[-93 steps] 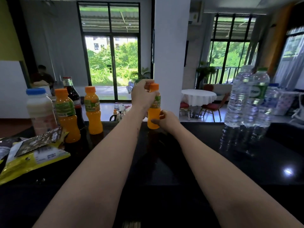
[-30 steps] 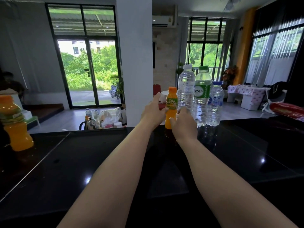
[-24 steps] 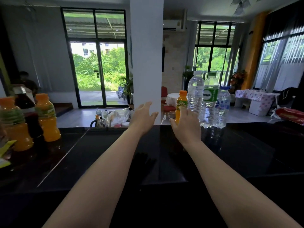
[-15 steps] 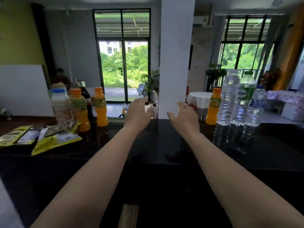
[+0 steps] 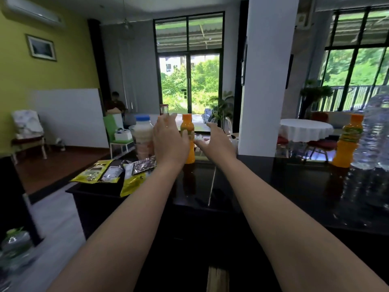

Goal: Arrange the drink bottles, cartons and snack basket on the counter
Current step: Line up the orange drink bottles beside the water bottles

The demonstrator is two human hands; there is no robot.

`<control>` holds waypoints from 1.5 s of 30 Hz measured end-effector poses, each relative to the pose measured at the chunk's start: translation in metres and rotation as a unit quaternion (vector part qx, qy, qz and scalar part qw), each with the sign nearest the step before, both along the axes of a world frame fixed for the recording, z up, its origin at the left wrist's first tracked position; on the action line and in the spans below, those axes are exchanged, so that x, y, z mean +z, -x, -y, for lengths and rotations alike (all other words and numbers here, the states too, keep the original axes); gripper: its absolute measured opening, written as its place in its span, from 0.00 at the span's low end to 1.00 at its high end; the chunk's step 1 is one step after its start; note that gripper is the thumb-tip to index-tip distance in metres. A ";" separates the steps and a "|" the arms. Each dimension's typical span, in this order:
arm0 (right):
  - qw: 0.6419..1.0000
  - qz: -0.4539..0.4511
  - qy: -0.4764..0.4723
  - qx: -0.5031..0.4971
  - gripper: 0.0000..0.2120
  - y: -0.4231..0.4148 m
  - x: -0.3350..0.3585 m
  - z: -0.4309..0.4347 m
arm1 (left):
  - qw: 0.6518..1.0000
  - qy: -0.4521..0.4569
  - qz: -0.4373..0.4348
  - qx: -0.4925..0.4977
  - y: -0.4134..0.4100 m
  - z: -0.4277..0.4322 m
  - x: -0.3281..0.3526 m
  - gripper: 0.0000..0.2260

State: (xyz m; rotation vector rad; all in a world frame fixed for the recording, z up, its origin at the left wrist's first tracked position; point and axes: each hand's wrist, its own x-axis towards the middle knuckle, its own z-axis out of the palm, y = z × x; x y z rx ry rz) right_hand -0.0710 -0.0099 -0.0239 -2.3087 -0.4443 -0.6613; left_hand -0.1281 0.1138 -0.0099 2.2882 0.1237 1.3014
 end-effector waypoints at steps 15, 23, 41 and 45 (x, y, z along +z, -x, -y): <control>0.991 -0.074 -0.095 0.064 0.28 -0.054 -0.005 -0.053 | 0.995 0.014 -0.085 0.040 -0.035 -0.024 0.007 0.27; 0.983 -0.066 -0.154 0.069 0.25 -0.051 -0.008 -0.046 | 0.998 0.005 -0.070 0.003 -0.034 -0.023 0.004 0.28; 0.983 -0.010 -0.157 -0.092 0.23 0.013 0.006 0.164 | 0.966 0.090 -0.026 -0.239 -0.003 0.148 0.008 0.26; 0.979 0.005 -0.146 -0.140 0.23 0.033 0.008 0.228 | 0.953 0.083 -0.029 -0.288 0.010 0.212 0.005 0.26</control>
